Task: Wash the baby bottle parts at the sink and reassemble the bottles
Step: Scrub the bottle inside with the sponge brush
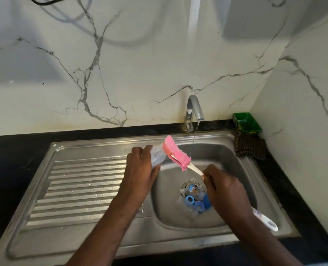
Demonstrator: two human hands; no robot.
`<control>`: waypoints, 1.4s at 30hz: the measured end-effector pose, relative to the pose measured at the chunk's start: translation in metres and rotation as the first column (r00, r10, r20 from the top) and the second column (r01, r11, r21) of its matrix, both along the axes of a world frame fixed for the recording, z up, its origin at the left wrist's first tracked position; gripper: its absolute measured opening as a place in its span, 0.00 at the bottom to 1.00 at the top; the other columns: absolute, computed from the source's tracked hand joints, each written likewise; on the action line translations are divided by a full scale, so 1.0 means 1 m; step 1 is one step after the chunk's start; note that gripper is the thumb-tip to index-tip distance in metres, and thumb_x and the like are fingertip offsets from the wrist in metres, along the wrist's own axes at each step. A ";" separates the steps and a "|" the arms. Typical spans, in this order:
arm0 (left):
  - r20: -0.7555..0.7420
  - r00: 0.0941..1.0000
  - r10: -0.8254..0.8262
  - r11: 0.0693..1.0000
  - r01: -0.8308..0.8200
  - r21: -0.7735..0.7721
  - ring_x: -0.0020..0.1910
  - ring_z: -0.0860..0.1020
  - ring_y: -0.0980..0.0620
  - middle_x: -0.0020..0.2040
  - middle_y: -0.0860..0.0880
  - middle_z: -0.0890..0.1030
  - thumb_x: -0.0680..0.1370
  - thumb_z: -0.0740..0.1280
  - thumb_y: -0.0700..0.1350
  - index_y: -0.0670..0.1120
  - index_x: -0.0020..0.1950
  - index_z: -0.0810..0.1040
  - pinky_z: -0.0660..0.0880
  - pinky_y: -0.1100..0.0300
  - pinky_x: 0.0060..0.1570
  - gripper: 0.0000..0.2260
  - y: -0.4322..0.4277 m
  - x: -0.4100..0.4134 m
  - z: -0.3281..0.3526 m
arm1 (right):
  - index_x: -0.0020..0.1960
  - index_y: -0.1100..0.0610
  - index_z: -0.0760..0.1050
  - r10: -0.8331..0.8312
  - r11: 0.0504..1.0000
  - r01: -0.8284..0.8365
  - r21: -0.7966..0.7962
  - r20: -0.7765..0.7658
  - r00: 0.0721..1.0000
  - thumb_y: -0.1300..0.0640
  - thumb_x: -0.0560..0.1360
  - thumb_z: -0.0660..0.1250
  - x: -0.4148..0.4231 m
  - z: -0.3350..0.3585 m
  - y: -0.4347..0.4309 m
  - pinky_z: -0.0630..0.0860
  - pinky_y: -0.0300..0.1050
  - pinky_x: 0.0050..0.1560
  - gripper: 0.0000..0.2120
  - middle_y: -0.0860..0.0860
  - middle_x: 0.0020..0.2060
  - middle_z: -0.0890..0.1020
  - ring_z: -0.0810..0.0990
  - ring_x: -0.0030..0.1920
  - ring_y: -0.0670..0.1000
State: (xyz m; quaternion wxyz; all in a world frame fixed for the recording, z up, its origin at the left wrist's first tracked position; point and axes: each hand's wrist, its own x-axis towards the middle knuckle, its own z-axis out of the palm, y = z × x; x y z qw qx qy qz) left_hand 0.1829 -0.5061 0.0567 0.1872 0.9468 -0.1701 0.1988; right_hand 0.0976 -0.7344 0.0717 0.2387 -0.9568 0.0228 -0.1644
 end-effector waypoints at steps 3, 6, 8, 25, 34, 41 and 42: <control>-0.028 1.000 0.012 0.997 -0.010 0.071 0.47 0.76 0.41 0.52 0.39 0.75 0.68 0.79 0.43 0.41 0.65 0.75 0.74 0.49 0.46 0.28 -0.006 0.001 -0.002 | 0.43 0.53 0.74 -0.022 0.999 0.021 0.027 0.044 0.999 0.57 0.75 0.70 0.005 -0.002 0.011 0.74 0.50 0.31 0.06 0.49 0.32 0.78 0.78 0.32 0.57; -0.105 0.994 0.015 0.998 -0.008 0.066 0.51 0.75 0.41 0.55 0.39 0.75 0.72 0.77 0.45 0.41 0.68 0.73 0.73 0.52 0.48 0.28 -0.014 -0.007 -0.005 | 0.42 0.54 0.74 -0.015 1.000 0.013 0.023 0.077 0.997 0.59 0.74 0.71 0.011 -0.003 0.019 0.73 0.49 0.30 0.06 0.49 0.32 0.79 0.78 0.32 0.57; -0.098 0.994 0.039 0.999 -0.037 0.024 0.50 0.76 0.40 0.54 0.38 0.75 0.70 0.78 0.43 0.39 0.67 0.73 0.74 0.50 0.47 0.28 -0.011 -0.008 -0.004 | 0.42 0.54 0.74 -0.028 0.999 0.026 0.028 0.050 0.998 0.59 0.75 0.71 0.003 -0.008 0.016 0.74 0.50 0.29 0.07 0.49 0.31 0.79 0.78 0.31 0.56; -0.182 0.983 -0.010 0.970 -0.035 -0.242 0.51 0.69 0.54 0.55 0.43 0.74 0.76 0.72 0.47 0.42 0.69 0.71 0.66 0.62 0.46 0.24 -0.025 -0.016 0.005 | 0.44 0.50 0.75 -0.104 0.984 0.090 0.155 0.084 0.991 0.60 0.75 0.71 -0.009 -0.024 0.004 0.74 0.48 0.37 0.07 0.41 0.33 0.77 0.79 0.36 0.52; -0.318 0.937 -0.144 0.795 -0.082 -0.601 0.49 0.79 0.45 0.51 0.49 0.79 0.78 0.67 0.57 0.53 0.62 0.75 0.80 0.46 0.42 0.15 -0.027 -0.010 -0.013 | 0.46 0.49 0.72 -0.097 0.984 0.095 0.152 0.007 0.995 0.57 0.76 0.69 -0.019 -0.036 -0.016 0.77 0.53 0.36 0.06 0.47 0.35 0.79 0.80 0.38 0.56; -0.429 0.857 -0.285 0.588 -0.198 -0.784 0.47 0.81 0.53 0.55 0.50 0.80 0.69 0.68 0.63 0.52 0.66 0.76 0.80 0.58 0.36 0.28 -0.037 -0.025 0.004 | 0.44 0.51 0.70 -0.096 0.992 0.092 0.081 0.046 0.994 0.53 0.76 0.69 -0.001 -0.027 -0.023 0.76 0.52 0.32 0.07 0.48 0.35 0.79 0.78 0.35 0.58; -0.424 0.856 -0.297 0.566 -0.199 -0.800 0.47 0.81 0.53 0.55 0.50 0.81 0.69 0.69 0.63 0.52 0.66 0.76 0.80 0.57 0.37 0.28 -0.037 -0.026 0.006 | 0.44 0.51 0.70 -0.097 0.993 0.093 0.069 0.050 0.994 0.53 0.76 0.69 0.000 -0.026 -0.026 0.76 0.52 0.31 0.08 0.48 0.35 0.79 0.78 0.35 0.58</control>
